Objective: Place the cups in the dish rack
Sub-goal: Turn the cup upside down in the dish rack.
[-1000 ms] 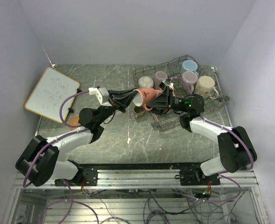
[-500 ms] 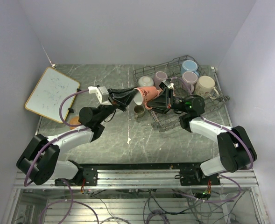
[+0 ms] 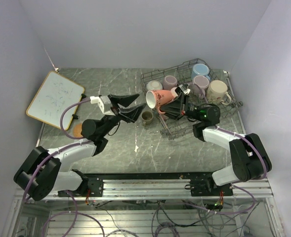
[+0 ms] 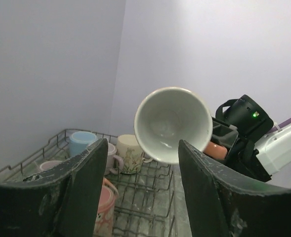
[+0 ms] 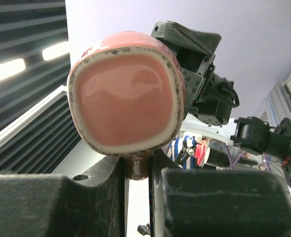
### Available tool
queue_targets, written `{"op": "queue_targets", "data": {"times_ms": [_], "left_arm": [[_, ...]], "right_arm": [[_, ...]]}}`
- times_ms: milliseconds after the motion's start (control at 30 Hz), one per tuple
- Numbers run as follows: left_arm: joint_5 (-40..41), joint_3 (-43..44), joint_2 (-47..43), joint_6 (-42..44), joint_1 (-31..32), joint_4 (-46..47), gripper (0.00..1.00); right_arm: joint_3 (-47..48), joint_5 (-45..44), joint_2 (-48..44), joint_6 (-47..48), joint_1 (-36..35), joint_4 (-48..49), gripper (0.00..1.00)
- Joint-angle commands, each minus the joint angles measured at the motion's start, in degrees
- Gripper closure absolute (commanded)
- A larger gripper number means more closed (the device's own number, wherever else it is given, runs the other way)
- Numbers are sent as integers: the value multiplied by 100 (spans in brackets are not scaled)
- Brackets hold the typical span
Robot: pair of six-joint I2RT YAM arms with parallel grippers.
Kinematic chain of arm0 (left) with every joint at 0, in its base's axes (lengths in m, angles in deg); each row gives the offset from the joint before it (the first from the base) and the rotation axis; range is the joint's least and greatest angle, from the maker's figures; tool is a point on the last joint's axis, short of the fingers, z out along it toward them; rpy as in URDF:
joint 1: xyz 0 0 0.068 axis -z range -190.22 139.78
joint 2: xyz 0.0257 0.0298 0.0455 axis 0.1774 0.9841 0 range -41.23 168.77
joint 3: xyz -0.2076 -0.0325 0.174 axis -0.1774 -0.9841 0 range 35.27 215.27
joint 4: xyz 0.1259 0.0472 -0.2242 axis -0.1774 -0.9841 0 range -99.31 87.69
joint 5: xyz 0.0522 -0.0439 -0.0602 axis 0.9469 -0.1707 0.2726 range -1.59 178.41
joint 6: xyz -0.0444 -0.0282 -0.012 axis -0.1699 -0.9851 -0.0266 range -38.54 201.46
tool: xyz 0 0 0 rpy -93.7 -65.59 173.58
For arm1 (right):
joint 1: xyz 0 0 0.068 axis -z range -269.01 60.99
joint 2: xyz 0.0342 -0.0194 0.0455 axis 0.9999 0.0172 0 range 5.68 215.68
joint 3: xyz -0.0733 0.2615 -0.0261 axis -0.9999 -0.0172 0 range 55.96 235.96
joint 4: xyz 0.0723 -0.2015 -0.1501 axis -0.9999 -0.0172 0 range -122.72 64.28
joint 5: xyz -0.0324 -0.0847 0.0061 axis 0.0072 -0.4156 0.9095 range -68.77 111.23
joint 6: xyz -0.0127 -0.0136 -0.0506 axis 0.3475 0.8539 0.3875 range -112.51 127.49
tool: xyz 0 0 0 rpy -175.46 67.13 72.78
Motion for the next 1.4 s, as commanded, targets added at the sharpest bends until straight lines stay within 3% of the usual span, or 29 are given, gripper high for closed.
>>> {"op": "queue_targets", "data": {"times_ms": [0, 167, 400, 600, 733, 933, 1133, 1367], "left_arm": [[440, -343, -284, -157, 25, 2016, 30], [599, -613, -860, -530, 0, 1241, 25], [742, -39, -2172, -981, -10, -2882, 14], [982, 308, -2526, -1152, -10, -5125, 13], [1193, 412, -2687, -1328, -19, -6126, 12], [1032, 169, -2979, -1464, -32, -6609, 11], [1088, -270, -3509, -1707, -60, -6756, 1], [1317, -467, -4037, -1779, -63, -7345, 1]], "right_arm": [[-32, -134, -131, 350, 260, 345, 100], [-115, 92, -318, 1051, 610, 22, 100], [-107, 468, -338, 1722, 1263, -25, 100], [156, 1142, -423, 2946, 1699, -738, 100], [297, 1418, -684, 4457, 1952, -2303, 100], [1126, 756, -1148, 9292, 2036, -6848, 100], [1709, 365, -1025, 11303, 2236, -8401, 100], [2049, -551, -1000, 13196, 2338, -9683, 100]]}}
